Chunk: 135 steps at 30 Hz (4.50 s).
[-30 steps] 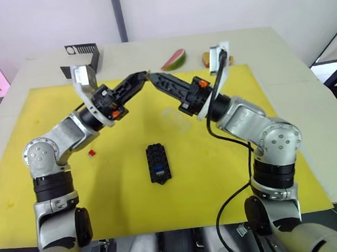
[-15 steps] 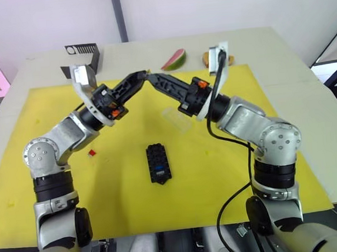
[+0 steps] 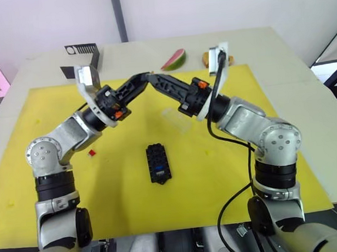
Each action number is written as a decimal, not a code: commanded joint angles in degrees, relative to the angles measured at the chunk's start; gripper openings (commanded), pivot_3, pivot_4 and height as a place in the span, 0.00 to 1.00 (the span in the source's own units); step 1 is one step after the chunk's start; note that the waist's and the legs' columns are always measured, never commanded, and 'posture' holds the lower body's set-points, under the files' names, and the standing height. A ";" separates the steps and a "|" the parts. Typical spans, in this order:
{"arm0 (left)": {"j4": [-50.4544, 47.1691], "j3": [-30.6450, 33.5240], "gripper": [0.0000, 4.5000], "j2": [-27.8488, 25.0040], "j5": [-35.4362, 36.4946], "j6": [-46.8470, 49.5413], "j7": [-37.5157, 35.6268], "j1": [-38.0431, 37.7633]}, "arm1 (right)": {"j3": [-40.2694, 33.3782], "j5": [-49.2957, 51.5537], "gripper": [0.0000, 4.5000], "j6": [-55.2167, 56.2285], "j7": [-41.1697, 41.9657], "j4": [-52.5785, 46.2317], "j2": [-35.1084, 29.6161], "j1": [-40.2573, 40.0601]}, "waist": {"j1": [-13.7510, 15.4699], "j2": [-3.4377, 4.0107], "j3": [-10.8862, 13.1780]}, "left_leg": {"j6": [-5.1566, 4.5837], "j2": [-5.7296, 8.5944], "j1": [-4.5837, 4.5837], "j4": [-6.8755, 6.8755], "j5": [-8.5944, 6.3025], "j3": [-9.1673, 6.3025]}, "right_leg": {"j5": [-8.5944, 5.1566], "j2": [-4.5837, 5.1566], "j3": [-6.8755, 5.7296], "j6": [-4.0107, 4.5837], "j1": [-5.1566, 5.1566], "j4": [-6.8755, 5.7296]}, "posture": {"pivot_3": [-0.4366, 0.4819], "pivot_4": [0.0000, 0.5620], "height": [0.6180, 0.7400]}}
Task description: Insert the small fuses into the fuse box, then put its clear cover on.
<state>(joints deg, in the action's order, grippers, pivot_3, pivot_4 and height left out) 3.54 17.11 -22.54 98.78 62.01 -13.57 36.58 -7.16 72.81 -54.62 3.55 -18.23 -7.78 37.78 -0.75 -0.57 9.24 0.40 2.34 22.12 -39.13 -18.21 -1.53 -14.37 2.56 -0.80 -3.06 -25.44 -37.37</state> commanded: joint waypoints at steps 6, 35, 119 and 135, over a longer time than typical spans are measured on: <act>-1.63 0.09 0.00 -0.56 0.77 -0.60 -0.37 1.41 | -0.02 1.91 0.01 1.04 -0.47 -1.40 -0.37 0.07 | 0.00 0.00 0.00 | 0.00 0.00 0.01 0.00 0.00 0.00 | 0.00 0.00 0.00 0.00 0.00 0.01 | 0.48 0.27 1.00; -22.71 -19.72 0.99 -39.29 -63.50 -33.06 -57.08 -23.50 | 39.52 -31.86 0.00 -4.92 45.52 -3.36 -31.54 25.51 | -0.06 0.30 0.22 | -0.47 -0.11 0.17 0.11 -0.26 0.01 | -0.04 0.03 0.01 0.05 -0.13 0.29 | 0.48 0.27 1.00; -24.32 -23.50 1.00 -27.39 -74.62 -35.92 -54.82 -20.53 | 28.22 -52.81 0.01 23.86 56.34 2.81 -18.66 -5.87 | 0.13 0.19 0.16 | -0.42 -0.05 0.09 -0.08 -0.23 -0.02 | 0.00 0.01 -0.05 0.00 0.02 0.12 | 0.48 0.27 1.00; -23.60 -24.26 1.00 -26.50 -75.40 -35.61 -54.93 -18.89 | 34.55 -61.39 0.01 22.73 53.69 5.06 -20.49 -7.52 | 0.13 0.18 0.14 | -0.39 -0.05 -0.02 -0.08 -0.22 -0.01 | 0.00 -0.01 -0.05 0.00 0.10 0.11 | 0.48 0.27 1.00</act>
<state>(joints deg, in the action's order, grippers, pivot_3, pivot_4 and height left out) -19.08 -7.63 -49.19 23.20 26.93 -68.49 16.72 25.81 13.63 -30.79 58.41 -14.44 -28.14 30.94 -0.63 -0.39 9.38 0.00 2.29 22.07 -39.22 -18.43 -1.54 -14.37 2.56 -0.86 -3.06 -25.31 -37.26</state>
